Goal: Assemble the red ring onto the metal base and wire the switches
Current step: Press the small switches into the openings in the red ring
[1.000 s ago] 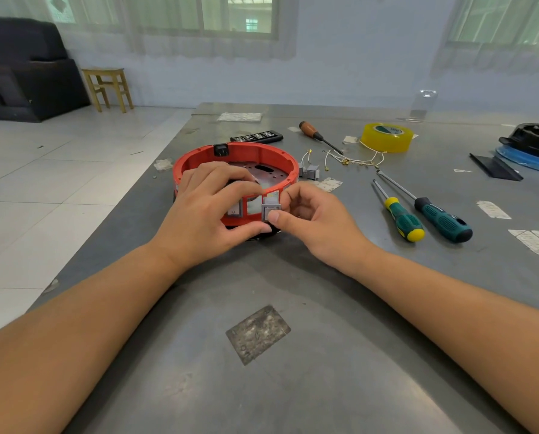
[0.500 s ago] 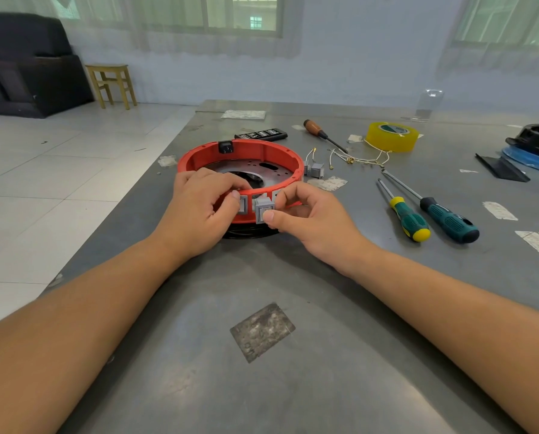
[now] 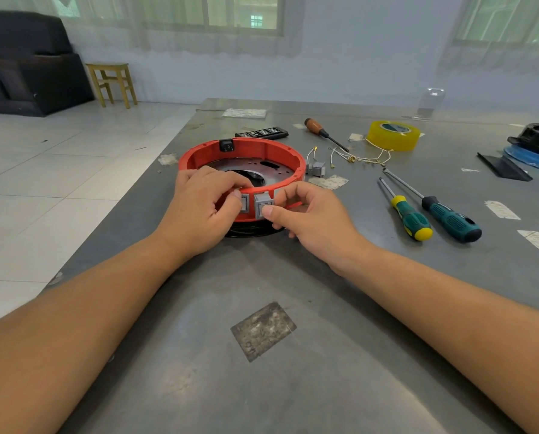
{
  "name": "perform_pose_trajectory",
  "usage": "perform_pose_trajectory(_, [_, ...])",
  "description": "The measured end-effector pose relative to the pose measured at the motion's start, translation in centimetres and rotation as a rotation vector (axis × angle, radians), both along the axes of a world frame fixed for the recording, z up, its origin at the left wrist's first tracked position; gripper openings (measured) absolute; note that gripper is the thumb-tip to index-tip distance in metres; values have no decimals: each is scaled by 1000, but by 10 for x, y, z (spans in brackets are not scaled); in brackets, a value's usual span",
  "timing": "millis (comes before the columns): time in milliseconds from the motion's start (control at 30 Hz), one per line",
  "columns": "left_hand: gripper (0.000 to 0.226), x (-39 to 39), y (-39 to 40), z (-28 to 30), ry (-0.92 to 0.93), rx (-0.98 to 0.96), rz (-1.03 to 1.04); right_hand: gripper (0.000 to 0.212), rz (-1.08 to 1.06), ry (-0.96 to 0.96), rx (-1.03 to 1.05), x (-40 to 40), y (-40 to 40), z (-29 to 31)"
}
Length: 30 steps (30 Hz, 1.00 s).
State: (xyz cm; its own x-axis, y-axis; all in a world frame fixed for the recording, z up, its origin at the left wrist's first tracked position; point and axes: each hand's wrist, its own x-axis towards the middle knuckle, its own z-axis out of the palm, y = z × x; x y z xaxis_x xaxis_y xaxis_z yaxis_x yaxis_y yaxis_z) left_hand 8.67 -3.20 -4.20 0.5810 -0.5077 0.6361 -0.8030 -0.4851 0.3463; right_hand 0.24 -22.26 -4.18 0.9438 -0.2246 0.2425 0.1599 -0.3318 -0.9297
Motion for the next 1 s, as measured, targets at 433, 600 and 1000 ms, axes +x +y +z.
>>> perform_pose_trajectory(433, [43, -2, -3, -2, -55, 33, -10, 18, -122, -90, -141, -1, 1, -3])
perform_pose_trajectory(600, [39, -3, -8, -2, 2, -6, 23, 30, -191, -168, -365, -2, -1, -4])
perform_pose_trajectory(1000, [35, -3, -3, -3, 161, -2, -4, 37, -70, -304, -912, 2, -28, -2])
